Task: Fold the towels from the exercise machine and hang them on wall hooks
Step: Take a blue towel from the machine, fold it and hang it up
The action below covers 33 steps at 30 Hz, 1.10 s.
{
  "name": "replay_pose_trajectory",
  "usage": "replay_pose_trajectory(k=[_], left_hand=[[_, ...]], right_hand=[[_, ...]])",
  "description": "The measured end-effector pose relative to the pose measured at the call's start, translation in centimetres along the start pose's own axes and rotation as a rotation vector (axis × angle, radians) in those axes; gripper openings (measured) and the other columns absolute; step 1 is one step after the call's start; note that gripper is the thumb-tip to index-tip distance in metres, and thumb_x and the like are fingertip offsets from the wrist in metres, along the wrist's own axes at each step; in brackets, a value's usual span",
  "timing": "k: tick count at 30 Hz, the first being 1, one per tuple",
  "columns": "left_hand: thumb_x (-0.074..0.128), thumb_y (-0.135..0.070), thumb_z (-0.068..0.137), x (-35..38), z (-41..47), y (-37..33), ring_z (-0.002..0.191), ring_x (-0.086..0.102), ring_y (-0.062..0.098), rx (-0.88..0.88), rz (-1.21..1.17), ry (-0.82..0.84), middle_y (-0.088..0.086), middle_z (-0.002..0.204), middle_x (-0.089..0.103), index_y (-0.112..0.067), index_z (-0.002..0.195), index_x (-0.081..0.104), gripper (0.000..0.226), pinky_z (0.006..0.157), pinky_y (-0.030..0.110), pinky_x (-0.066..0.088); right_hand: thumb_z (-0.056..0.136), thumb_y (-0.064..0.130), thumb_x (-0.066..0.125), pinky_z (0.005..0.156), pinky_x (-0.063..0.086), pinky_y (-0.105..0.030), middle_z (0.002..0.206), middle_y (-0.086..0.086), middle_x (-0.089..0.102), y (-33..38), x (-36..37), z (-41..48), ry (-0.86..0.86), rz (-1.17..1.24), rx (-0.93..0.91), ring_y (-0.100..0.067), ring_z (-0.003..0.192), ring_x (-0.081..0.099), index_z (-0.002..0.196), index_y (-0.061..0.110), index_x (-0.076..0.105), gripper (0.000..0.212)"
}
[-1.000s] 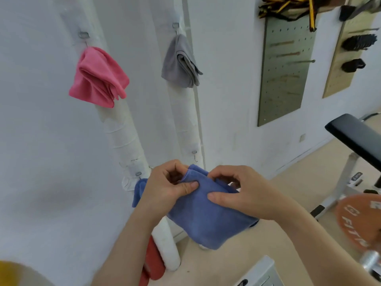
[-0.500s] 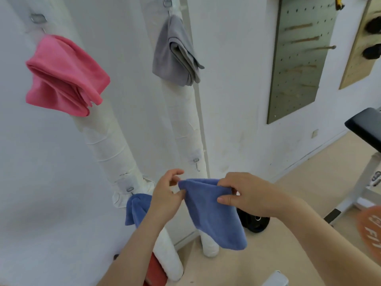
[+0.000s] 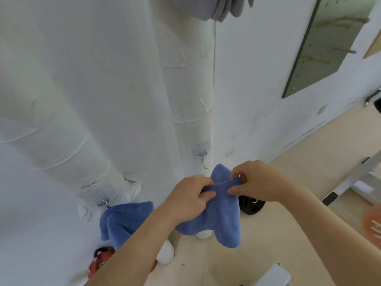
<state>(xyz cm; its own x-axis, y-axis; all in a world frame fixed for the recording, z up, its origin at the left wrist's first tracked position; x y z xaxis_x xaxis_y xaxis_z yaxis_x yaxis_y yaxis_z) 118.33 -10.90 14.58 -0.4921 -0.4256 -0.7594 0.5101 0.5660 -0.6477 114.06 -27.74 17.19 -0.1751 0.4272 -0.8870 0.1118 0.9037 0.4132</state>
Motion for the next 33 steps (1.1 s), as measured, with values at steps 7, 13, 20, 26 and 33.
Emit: replay_pose_trajectory(k=[7,13,20,26,33], left_hand=[[0.053,-0.019,0.092,-0.8,5.6,4.9,0.072,0.056,0.003,-0.143,-0.197,-0.263,-0.015,0.075,0.060,-0.031,0.088,0.054,0.013,0.062,0.010,0.040],[0.057,-0.017,0.089,-1.0,7.8,7.9,0.062,0.053,0.010,-0.124,-0.165,-0.511,-0.010,0.063,0.054,-0.024,0.087,0.047,0.012,0.055,0.016,0.041],[0.055,-0.018,0.089,2.9,8.0,10.9,0.067,0.052,0.009,-0.124,-0.066,-0.517,-0.010,0.072,0.056,-0.024,0.081,0.055,0.009,0.058,0.019,0.039],[0.065,-0.019,0.082,3.7,7.7,10.7,0.082,0.050,0.015,-0.158,0.049,-0.637,-0.007,0.089,0.058,-0.023,0.088,0.067,0.008,0.065,0.028,0.045],[0.056,-0.023,0.091,5.9,7.7,10.1,0.085,0.060,0.000,-0.211,-0.307,-0.323,-0.017,0.094,0.065,-0.028,0.114,0.051,0.024,0.071,0.017,0.049]], right_hand=[[0.074,0.032,0.068,0.063,0.049,-0.032,0.070,0.008,0.061,-1.8,-0.3,7.8,-0.146,0.052,0.140,-0.017,0.073,0.059,0.074,0.023,0.063,0.010],[0.070,0.026,0.064,0.058,0.047,-0.031,0.070,-0.003,0.064,-2.8,2.6,12.2,-0.236,0.234,0.249,-0.021,0.068,0.058,0.072,0.015,0.065,0.011],[0.077,0.011,0.066,0.066,0.050,-0.033,0.079,-0.003,0.061,-4.1,7.9,12.8,-0.397,0.755,0.380,-0.022,0.071,0.058,0.089,0.018,0.056,0.017],[0.086,0.026,0.063,0.078,0.050,-0.026,0.093,0.011,0.065,-2.9,9.1,12.2,-0.461,0.738,0.329,-0.009,0.087,0.063,0.097,0.026,0.059,0.012],[0.087,0.030,0.059,0.068,0.050,-0.023,0.081,0.008,0.069,-2.2,9.2,12.2,-0.322,0.502,0.277,-0.012,0.079,0.064,0.092,0.023,0.065,0.011]])
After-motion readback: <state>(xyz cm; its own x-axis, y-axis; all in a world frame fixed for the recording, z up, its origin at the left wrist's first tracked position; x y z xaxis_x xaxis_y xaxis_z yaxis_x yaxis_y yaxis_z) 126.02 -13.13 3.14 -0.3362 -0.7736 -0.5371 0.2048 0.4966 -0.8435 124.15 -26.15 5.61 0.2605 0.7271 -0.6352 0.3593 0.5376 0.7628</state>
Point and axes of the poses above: each hand's wrist, its own z-axis towards the middle knuckle, its own x-axis out of the palm, y = z × x, the point moved 4 cm from there along z, towards the middle knuckle
